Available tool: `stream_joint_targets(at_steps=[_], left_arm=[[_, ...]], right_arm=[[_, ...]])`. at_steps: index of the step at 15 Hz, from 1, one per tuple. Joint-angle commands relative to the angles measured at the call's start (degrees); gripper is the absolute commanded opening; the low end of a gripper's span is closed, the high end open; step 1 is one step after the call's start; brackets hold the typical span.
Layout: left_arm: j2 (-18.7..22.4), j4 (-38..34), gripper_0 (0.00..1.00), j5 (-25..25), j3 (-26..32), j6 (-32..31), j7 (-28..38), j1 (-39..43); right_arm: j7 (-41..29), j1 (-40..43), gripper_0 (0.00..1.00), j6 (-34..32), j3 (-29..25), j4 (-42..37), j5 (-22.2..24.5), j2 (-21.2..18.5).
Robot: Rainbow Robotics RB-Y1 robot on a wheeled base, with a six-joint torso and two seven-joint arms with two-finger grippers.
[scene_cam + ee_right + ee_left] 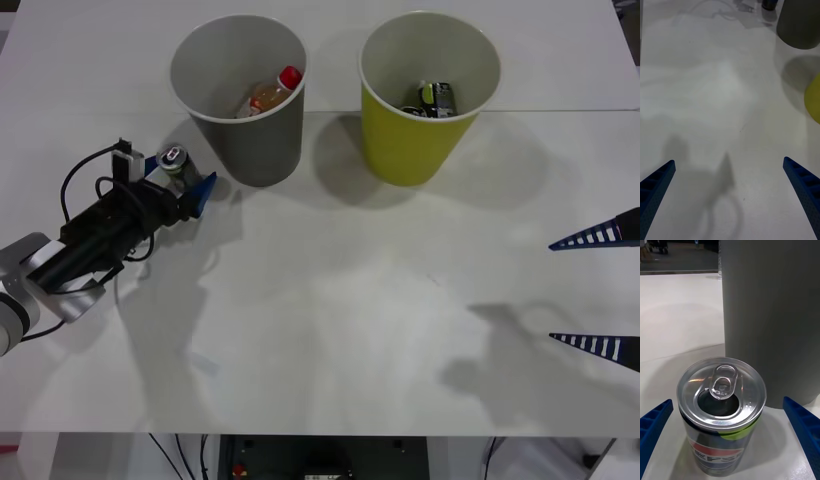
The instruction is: Put the can into the green bin and the plastic bottle into the gray bin
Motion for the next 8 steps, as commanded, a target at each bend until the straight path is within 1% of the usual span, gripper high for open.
stream_joint_targets(at_steps=[1,2,3,4,5,6,8], left_arm=[[-0.43,0.01,1.00,-0.37,0.01,0.87,0.07,-0.43],[-0.51,0.01,1.00,-0.55,-0.07,1.13,0.25,-0.52],[-0.51,0.01,0.97,-0.46,0.01,1.22,0.34,-0.61],[-0.51,0.01,0.30,-0.63,0.01,1.22,0.34,-0.61],[-0.51,0.01,0.04,-0.90,0.01,1.22,0.34,-0.61],[-0.51,-0.08,0.00,-1.07,0.01,1.22,0.34,-0.61],[-0.51,0.01,0.00,-1.42,0.01,1.22,0.34,-0.61]], right_arm=[[0.00,0.00,1.00,0.00,0.00,0.00,0.00,0.00],[0.00,0.00,1.00,0.00,0.00,0.00,0.00,0.00],[0.00,0.00,1.00,0.00,0.00,0.00,0.00,0.00],[0.00,0.00,1.00,0.00,0.00,0.00,0.00,0.00],[0.00,0.00,1.00,0.00,0.00,0.00,0.00,0.00],[0.00,0.00,1.00,0.00,0.00,0.00,0.00,0.00],[0.00,0.00,1.00,0.00,0.00,0.00,0.00,0.00]])
